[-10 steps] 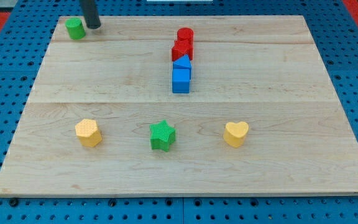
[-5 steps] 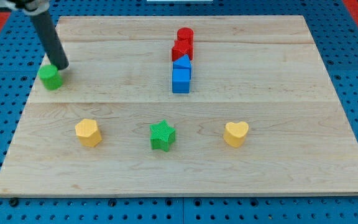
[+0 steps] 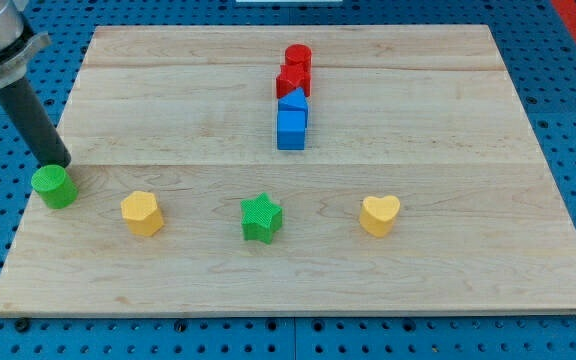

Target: Place the green circle to the left of the hexagon

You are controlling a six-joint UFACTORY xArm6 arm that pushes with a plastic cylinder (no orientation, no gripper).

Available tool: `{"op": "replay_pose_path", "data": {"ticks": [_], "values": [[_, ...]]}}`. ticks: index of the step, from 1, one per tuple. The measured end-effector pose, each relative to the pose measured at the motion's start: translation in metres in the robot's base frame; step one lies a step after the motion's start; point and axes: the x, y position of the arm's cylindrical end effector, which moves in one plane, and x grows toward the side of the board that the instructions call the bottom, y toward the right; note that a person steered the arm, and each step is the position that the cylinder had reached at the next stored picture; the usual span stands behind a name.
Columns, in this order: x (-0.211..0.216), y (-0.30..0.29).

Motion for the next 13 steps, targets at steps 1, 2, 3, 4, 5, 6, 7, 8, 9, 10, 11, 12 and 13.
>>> {"op": "replay_pose_path", "data": {"ticks": [1,2,3,4,5,6,7,8,9,10,11,12,13], "values": [[0.008,-0.024],[0.018,-0.023],[-0.008,-0.013],[0.014,-0.004],[0.025,-0.007],[0.044,-0.004],[0.037,-0.003],[0.020,0.010],[0.027,0.010],[0.038,0.010],[0.045,0.013],[0.033,0.011],[0.004,0.045]]}}
